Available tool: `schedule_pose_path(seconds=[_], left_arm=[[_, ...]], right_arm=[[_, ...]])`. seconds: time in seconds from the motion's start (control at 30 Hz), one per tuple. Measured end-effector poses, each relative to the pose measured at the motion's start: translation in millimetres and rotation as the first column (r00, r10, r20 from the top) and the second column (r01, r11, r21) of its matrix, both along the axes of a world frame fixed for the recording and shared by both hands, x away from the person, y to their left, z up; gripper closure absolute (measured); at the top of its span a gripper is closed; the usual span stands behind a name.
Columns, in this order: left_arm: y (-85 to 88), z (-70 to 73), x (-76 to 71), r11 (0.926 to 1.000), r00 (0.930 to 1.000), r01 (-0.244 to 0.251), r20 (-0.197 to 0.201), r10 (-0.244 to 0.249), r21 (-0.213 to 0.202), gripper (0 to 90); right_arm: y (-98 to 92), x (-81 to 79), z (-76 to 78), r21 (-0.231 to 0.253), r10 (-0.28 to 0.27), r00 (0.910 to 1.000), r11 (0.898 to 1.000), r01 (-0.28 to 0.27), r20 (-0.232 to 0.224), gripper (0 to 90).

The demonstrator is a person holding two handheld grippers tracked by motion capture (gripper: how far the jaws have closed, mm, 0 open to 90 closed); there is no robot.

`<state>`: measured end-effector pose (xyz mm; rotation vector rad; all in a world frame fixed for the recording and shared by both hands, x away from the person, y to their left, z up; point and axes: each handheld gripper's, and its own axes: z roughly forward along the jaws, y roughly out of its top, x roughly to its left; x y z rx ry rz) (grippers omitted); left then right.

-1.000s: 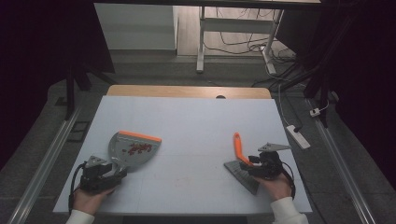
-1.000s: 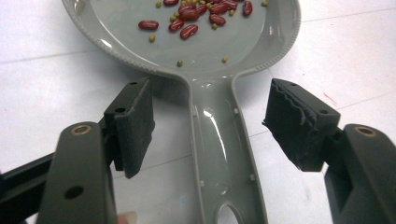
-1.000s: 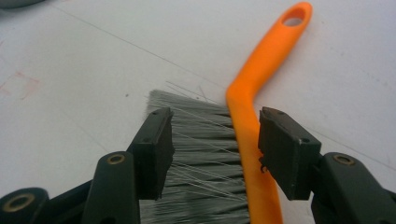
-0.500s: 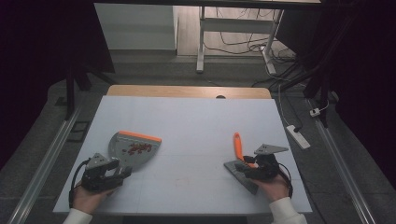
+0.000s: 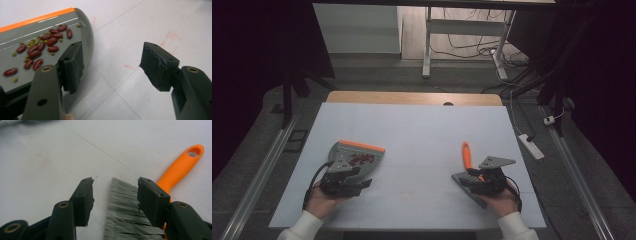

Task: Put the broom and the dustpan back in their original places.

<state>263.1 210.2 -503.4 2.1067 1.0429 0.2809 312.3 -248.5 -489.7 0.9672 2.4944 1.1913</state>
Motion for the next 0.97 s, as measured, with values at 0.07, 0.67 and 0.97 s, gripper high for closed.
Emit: schedule_pose_path(seconds=[0.07,0.67,0.97], left_arm=[[-1.7,-2.0,1.5,0.9998,0.9999,0.015,-0.007,-0.015,0.013,36.0],[-4.3,-4.9,-6.4,0.9996,0.9991,0.028,-0.033,-0.028,0.001,35.5],[-3.6,-5.3,-7.1,0.9997,0.9988,0.025,-0.043,-0.025,-0.005,34.6]], right_arm=[[3.2,-1.2,-0.8,-0.008,0.020,0.9998,1.000,-0.020,0.009,46.2],[7.4,-5.6,-1.4,-0.012,0.031,0.9979,0.999,-0.030,0.058,46.5],[7.0,-5.5,-1.8,-0.013,0.034,0.9975,0.999,-0.033,0.062,46.5]])
